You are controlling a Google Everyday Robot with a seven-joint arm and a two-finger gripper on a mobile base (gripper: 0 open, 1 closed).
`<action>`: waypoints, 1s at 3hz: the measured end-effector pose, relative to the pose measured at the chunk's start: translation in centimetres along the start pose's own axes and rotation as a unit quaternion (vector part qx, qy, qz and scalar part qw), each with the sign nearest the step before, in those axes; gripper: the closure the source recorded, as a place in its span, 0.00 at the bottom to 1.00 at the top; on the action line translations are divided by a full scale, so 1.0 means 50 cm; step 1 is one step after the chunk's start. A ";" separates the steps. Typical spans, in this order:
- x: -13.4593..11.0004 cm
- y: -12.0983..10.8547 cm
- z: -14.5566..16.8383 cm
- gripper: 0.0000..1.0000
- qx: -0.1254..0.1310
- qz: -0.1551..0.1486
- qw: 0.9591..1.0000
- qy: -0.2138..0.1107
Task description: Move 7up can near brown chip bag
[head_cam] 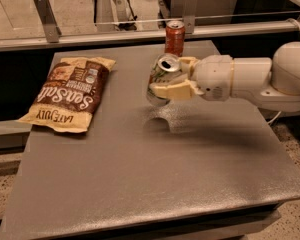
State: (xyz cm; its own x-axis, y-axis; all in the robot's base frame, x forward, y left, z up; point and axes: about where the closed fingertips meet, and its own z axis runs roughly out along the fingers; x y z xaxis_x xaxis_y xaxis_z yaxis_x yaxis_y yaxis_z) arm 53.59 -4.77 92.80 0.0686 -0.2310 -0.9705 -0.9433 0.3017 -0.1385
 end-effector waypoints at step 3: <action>0.035 -0.015 0.240 1.00 -0.081 0.032 0.996 0.021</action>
Offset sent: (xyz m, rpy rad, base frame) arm 0.0579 0.1301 -0.0379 -0.0175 0.1169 0.1781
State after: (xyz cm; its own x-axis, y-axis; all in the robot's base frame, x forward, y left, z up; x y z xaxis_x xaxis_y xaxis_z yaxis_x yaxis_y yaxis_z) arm 58.32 5.69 88.85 -0.0041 -0.2545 -0.9671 -0.9855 0.1653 -0.0393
